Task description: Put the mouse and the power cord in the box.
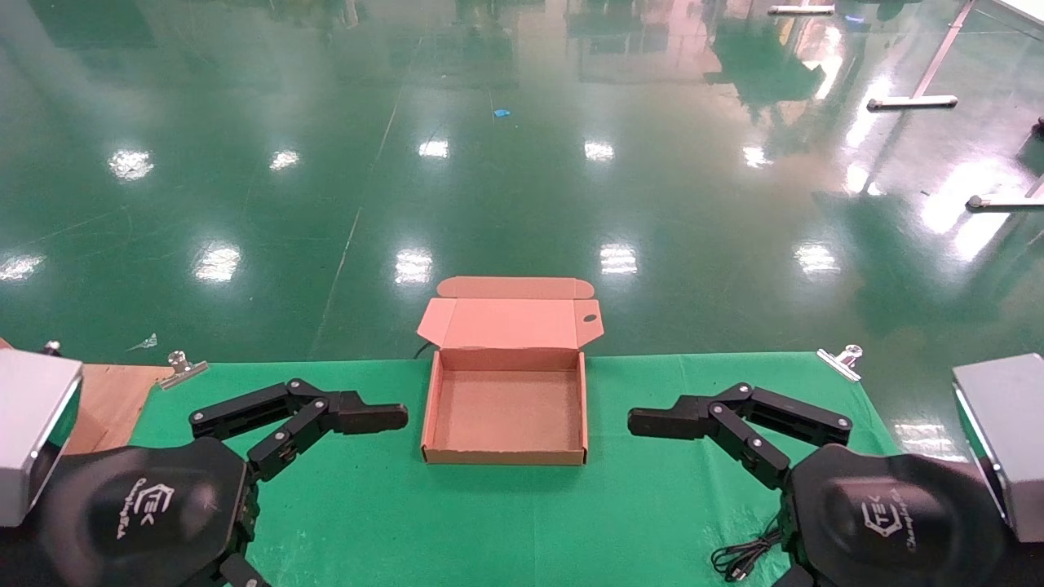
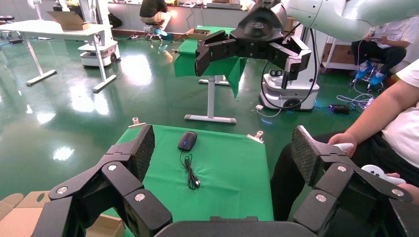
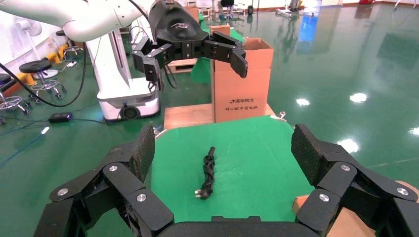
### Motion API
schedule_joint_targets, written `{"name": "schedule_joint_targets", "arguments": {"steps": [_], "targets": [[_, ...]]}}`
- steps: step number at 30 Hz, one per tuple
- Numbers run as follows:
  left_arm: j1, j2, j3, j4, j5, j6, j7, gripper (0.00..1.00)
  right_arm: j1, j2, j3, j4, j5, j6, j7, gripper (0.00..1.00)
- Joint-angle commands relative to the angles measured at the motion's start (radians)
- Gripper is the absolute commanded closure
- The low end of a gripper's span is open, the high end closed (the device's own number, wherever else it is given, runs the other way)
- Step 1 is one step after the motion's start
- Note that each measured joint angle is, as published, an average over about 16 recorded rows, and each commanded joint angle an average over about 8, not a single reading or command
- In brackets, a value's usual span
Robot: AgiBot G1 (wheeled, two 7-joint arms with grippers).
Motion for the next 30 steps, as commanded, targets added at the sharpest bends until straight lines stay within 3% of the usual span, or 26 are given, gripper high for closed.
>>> {"name": "schedule_joint_targets", "arguments": {"steps": [1,30], "targets": [[0.0,0.0,0.0,0.0,0.0,0.0,0.0,0.0,0.0,0.0,0.0,0.0,0.0,0.0,0.0,0.0],[-0.001,0.001,0.001,0.002,0.0,-0.001,0.001,0.0,0.0,0.0,0.0,0.0,0.0,0.0,0.0,0.0]]}}
